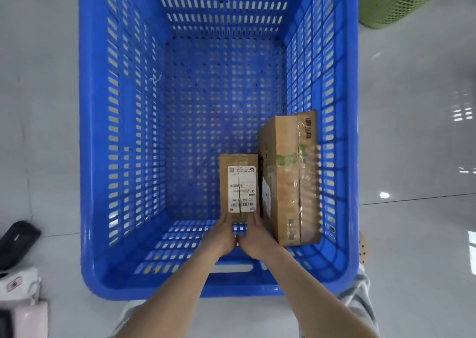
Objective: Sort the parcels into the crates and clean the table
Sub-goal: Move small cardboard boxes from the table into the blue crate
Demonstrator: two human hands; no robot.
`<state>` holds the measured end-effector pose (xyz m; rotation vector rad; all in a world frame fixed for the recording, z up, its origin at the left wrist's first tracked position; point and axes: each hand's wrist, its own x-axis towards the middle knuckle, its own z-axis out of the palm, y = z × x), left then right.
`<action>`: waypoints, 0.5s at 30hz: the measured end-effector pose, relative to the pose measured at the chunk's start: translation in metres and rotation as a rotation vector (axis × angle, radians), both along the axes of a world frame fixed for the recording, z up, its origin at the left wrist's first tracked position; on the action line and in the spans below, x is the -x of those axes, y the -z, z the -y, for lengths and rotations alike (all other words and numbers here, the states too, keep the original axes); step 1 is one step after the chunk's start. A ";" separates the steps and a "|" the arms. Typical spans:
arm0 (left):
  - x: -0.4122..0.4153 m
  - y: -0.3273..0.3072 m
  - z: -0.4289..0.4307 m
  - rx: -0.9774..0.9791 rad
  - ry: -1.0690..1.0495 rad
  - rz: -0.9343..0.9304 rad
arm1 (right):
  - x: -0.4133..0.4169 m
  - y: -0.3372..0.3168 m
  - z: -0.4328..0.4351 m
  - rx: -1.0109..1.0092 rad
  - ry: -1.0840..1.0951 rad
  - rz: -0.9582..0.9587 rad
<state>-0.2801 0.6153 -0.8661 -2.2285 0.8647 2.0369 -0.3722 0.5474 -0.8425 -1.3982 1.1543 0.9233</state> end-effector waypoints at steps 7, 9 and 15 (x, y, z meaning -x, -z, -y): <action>-0.026 -0.048 0.037 0.060 0.003 0.220 | -0.021 -0.041 0.008 0.161 0.066 0.203; -0.035 -0.068 0.047 0.061 0.025 0.258 | -0.027 -0.059 0.015 0.201 0.106 0.229; -0.058 -0.158 0.065 0.272 0.050 0.387 | -0.040 -0.141 0.049 0.448 0.058 0.367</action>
